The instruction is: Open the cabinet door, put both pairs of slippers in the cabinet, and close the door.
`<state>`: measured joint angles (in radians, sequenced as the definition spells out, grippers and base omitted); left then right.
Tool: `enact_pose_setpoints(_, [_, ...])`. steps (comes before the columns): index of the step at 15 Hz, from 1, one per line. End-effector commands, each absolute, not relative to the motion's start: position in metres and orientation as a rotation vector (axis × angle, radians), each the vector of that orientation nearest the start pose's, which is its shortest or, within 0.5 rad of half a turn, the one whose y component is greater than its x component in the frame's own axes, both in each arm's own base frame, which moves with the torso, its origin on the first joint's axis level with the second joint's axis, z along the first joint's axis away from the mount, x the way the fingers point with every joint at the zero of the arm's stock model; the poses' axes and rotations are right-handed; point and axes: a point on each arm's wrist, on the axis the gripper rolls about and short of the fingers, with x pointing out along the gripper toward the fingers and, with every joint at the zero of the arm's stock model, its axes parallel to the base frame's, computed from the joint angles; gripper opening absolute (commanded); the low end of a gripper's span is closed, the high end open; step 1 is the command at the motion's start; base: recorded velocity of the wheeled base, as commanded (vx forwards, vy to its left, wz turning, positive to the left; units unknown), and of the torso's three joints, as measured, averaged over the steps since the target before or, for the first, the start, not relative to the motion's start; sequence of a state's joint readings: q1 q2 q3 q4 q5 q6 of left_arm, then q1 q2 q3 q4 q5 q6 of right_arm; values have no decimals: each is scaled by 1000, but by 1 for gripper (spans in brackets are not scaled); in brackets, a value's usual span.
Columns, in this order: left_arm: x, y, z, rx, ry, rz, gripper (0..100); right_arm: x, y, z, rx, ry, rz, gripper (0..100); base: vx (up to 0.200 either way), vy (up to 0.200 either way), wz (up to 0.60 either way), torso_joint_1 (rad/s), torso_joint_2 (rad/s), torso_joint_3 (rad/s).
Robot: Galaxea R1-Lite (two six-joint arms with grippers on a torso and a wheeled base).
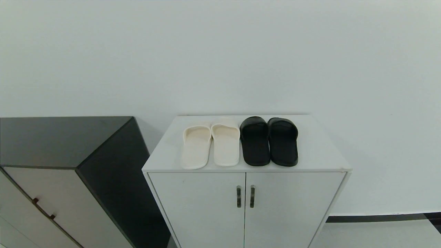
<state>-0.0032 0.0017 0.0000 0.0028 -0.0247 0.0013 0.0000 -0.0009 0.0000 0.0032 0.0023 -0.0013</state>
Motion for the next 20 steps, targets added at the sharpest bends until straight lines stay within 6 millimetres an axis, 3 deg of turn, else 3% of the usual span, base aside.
enact_pose_setpoints(1, [-23, 0, 75, 9, 4, -28, 0, -23, 0, 75, -2, 3, 3, 100, 0, 0, 0, 0, 0, 0])
enact_pose_setpoints(4, [-23, -1, 75, 12, 4, -29, 0, -23, 0, 75, -3, 3, 3, 100, 0, 0, 0, 0, 0, 0])
enact_pose_setpoints(9, [-23, 0, 75, 0, 5, -26, 0, -23, 0, 75, -3, 3, 3, 100, 200, 0, 0, 3, -3, 3])
enact_pose_setpoints(12, [-23, 0, 75, 5, 5, -26, 0, -23, 0, 76, -55, -1, -5, 100, 0, 0, 0, 0, 0, 0])
enact_pose_setpoints(13, [-23, 0, 75, 3, 5, -26, 0, -25, 0, 86, -69, -52, -8, 100, 0, 0, 0, 0, 0, 0])
enact_pose_setpoints(14, [-23, 0, 75, -2, 5, -28, 0, -33, 0, 125, -16, -152, -4, 100, 0, 0, 0, 0, 0, 0])
enact_pose_setpoints(15, [-23, 0, 75, 0, 5, -28, 0, -33, 0, 152, 30, -133, 10, 100, 0, 0, 0, 0, 0, 0])
enact_pose_setpoints(17, [-23, 0, 75, -2, 5, -28, 0, -17, 3, 155, 8, 28, 146, 100, 0, 0, 0, 0, 0, 0])
enact_pose_setpoints(20, [-23, 0, 75, 1, 5, -28, 0, 30, 8, 154, 38, 319, 324, 100, 0, 0, 0, 0, 0, 0])
